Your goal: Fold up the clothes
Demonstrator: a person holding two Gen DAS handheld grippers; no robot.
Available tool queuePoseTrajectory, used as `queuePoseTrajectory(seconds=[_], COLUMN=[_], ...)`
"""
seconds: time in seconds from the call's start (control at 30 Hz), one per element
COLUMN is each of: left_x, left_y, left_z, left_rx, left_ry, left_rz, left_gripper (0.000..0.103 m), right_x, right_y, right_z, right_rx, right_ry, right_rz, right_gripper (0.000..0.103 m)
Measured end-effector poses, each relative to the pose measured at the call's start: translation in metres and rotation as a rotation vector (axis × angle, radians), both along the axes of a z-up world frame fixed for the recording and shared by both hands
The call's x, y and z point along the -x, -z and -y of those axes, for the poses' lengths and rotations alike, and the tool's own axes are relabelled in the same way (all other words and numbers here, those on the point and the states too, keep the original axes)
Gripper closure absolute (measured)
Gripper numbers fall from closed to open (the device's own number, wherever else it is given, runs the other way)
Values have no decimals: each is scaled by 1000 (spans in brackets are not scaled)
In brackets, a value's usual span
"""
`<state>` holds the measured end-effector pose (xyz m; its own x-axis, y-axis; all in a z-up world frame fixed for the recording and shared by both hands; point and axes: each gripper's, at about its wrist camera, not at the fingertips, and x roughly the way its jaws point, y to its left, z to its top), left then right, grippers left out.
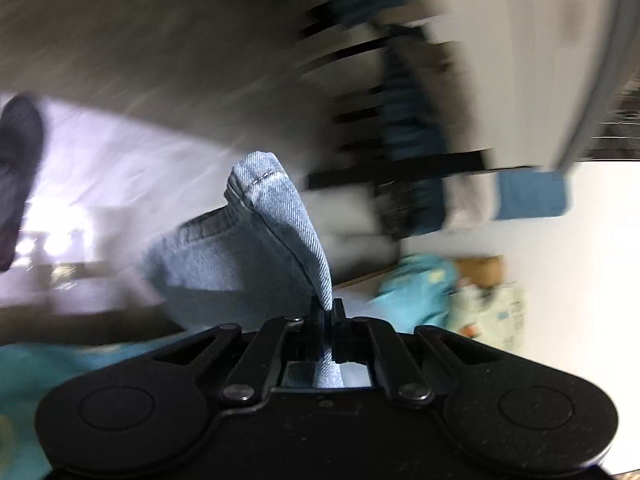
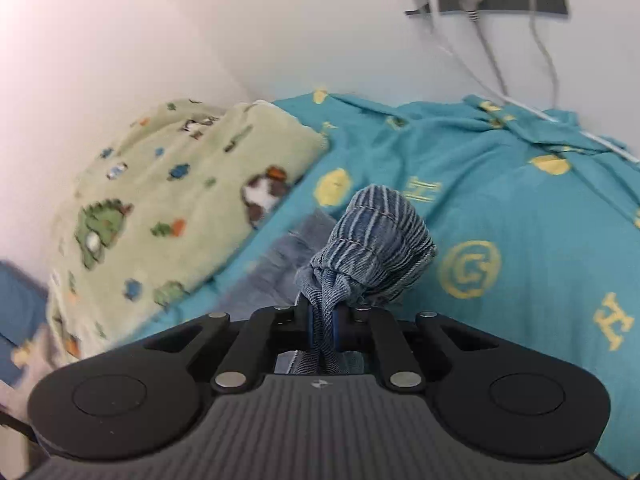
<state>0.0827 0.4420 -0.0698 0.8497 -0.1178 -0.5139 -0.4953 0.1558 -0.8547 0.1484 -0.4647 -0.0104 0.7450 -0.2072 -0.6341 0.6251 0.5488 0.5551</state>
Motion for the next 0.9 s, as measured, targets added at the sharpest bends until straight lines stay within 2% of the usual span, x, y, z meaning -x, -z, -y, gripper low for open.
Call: queuePoseTrajectory(seconds=[0.1, 0.17, 0.23, 0.27, 0.33, 0.4, 0.47, 0.57, 0.63, 0.67, 0.77, 0.83, 0.9], left_x=[-12, -3, 12, 19, 35, 55, 74, 98, 106, 107, 102, 95, 87], left_y=[-54, -69, -61, -50, -14, 30, 68, 104, 115, 118, 116, 111, 104], left_z=[2, 2, 2, 1, -1, -3, -3, -2, -3, -1, -4, -9, -12], left_rx=[-33, -56, -54, -51, -12, 63, 108, 129, 152, 156, 137, 131, 140], left_ry=[18, 18, 16, 18, 15, -9, -36, -67, -82, -84, -79, -80, -88], left_rz=[144, 200, 205, 183, 106, 22, -58, -151, -170, -170, -158, -156, -161], left_gripper=[101, 101, 101, 101, 101, 101, 101, 101, 101, 101, 101, 101, 101], right_x=[1, 19, 40, 51, 68, 85, 97, 112, 123, 125, 118, 111, 109], right_y=[-32, -46, -47, -42, -24, 4, 39, 92, 114, 115, 93, 82, 78], right_z=[7, 11, 13, 13, 14, 16, 24, 41, 50, 50, 37, 24, 18], right_rx=[-24, 22, 69, 84, 99, 83, -10, -224, -351, -365, -248, -157, -132], right_ry=[-16, -37, -58, -66, -79, -78, -46, 19, 68, 76, 23, -14, -24], right_rz=[161, 306, 404, 403, 345, 255, 129, -54, -79, -65, -31, -51, -53], right_gripper=[95, 95, 95, 95, 95, 95, 95, 95, 95, 95, 95, 95, 95])
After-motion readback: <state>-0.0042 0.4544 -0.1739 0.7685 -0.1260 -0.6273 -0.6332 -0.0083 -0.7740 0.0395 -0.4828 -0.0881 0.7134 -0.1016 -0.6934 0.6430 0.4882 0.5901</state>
